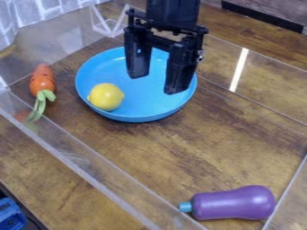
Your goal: Remove the purple eggplant from the blue tray and put it on the table
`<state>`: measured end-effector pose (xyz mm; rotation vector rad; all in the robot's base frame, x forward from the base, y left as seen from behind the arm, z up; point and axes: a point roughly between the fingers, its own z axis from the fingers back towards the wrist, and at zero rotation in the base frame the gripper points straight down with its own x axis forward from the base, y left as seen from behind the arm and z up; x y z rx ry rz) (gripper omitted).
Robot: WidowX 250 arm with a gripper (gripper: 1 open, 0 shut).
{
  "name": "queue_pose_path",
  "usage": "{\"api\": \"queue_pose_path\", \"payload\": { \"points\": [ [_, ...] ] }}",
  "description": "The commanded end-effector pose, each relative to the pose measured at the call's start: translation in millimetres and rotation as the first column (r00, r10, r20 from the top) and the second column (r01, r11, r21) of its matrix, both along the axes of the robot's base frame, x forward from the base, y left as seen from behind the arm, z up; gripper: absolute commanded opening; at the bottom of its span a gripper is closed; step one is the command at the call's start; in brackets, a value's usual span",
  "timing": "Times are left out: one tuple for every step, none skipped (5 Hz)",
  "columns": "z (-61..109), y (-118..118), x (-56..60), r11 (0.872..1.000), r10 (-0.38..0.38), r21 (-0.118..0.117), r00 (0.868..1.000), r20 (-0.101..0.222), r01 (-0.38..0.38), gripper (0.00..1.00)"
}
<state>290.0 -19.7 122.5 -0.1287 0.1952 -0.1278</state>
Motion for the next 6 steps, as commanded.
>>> {"api": "queue_pose_path", "payload": {
  "points": [
    [3.7, -7, 2.5, 1.0, -0.029, -0.001, 0.999, 0.027, 0.029, 1.0],
    [-5.6, -20, -0.1, 0.992, -0.123, -0.006, 0.992, 0.022, 0.123, 1.0],
    [-16.6, -38, -5.5, 0.964, -0.264, -0.004, 0.964, 0.031, 0.265, 1.0],
    [-35.8, -59, -11.5, 0.914, -0.406, 0.015, 0.913, 0.039, 0.405, 1.0],
    [-58.9, -72, -16.0, 0.862, -0.506, 0.03, 0.861, 0.042, 0.505, 1.0],
    [-72.7, -82, -16.4, 0.834, -0.552, 0.035, 0.832, 0.052, 0.551, 1.0]
  ]
}}
